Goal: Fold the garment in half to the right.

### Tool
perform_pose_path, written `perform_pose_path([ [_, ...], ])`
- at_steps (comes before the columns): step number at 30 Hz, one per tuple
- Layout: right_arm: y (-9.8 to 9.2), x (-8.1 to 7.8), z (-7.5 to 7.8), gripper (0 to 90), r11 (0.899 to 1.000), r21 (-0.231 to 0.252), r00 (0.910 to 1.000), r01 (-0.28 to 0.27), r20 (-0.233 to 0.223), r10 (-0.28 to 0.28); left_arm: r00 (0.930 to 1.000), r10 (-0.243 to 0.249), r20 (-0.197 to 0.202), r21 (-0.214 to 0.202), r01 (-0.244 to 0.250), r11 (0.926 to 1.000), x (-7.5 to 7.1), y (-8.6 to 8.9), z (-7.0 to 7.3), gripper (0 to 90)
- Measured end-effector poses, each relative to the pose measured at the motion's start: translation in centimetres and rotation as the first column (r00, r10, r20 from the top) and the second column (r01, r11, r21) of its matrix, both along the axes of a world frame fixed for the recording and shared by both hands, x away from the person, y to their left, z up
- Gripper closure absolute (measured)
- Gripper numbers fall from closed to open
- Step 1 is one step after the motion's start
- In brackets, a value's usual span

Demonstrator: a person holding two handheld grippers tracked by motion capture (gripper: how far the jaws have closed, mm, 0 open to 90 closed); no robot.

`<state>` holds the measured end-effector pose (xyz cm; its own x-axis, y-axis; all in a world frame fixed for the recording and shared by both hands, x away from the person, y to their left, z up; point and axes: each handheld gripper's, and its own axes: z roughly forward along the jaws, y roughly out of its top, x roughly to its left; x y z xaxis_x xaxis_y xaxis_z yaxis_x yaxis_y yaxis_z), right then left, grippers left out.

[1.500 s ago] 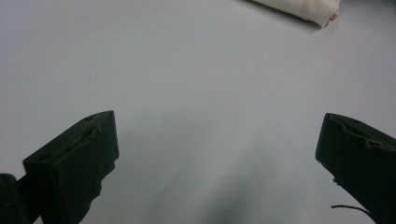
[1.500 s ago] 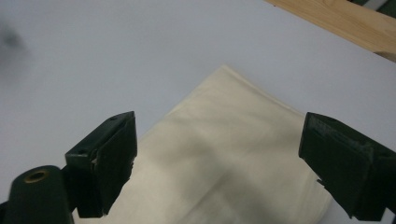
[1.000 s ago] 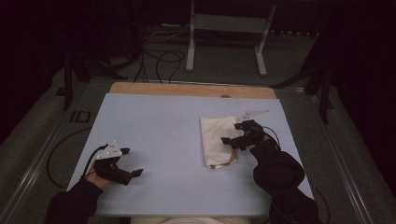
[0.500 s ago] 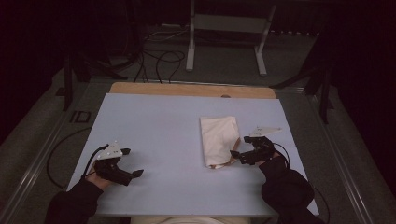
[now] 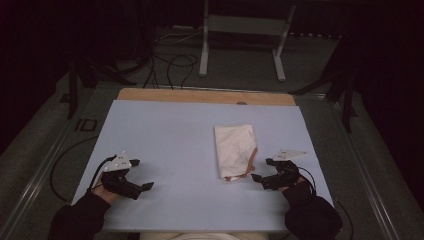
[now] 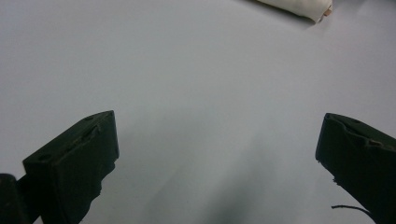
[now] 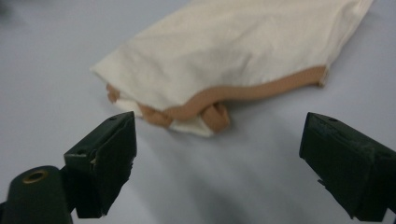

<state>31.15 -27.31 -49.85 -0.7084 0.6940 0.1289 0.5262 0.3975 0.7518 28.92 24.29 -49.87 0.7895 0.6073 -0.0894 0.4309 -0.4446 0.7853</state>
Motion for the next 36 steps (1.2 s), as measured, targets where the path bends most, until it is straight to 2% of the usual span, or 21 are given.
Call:
perform_pose_path([
  [5,-0.6,-1.0,-1.0,11.0,1.0,-0.004,0.9996,0.027,0.006,-0.027,1.0,-0.004,-0.001,0.001,0.004,1.0,0.0,-0.1,-0.1,0.4],
  [7,-0.8,-1.4,-1.4,11.1,0.999,-0.001,0.9988,0.042,0.024,-0.042,1.0,-0.005,-0.001,0.002,0.005,1.0,-0.1,-0.1,-0.1,0.4],
  [9,-0.9,-1.6,-1.6,11.1,0.999,0.003,0.9989,0.047,0.006,-0.047,1.0,-0.008,-0.003,0.003,0.008,1.0,-0.1,-0.1,-0.1,0.4],
  [13,-0.7,-2.0,-2.2,11.1,0.998,-0.028,0.9983,0.057,0.015,-0.057,1.0,-0.008,-0.005,0.001,0.008,1.0,-0.1,-0.1,-0.2,0.4],
  [18,-0.4,-1.8,-2.3,11.0,0.996,-0.048,0.9954,0.074,0.065,-0.071,0.9999,-0.012,-0.004,0.004,0.012,0.9999,-0.1,-0.3,-0.3,0.4],
  [20,-0.2,-1.6,-2.5,11.1,0.996,-0.058,0.9951,0.073,0.07,-0.069,0.9999,-0.012,-0.003,0.007,0.012,0.9999,-0.1,-0.4,-0.3,0.4],
  [23,0.0,-1.5,-2.6,11.1,0.994,-0.082,0.9951,0.075,0.071,-0.07,0.9999,-0.016,-0.004,0.01,0.016,0.9998,-0.1,-0.4,-0.4,0.4],
  [36,-0.1,-1.6,-2.3,11.1,0.994,-0.065,0.9941,0.088,0.069,-0.084,0.9999,-0.015,0.005,0.007,0.015,0.9999,-0.2,-0.3,-0.3,0.4],
])
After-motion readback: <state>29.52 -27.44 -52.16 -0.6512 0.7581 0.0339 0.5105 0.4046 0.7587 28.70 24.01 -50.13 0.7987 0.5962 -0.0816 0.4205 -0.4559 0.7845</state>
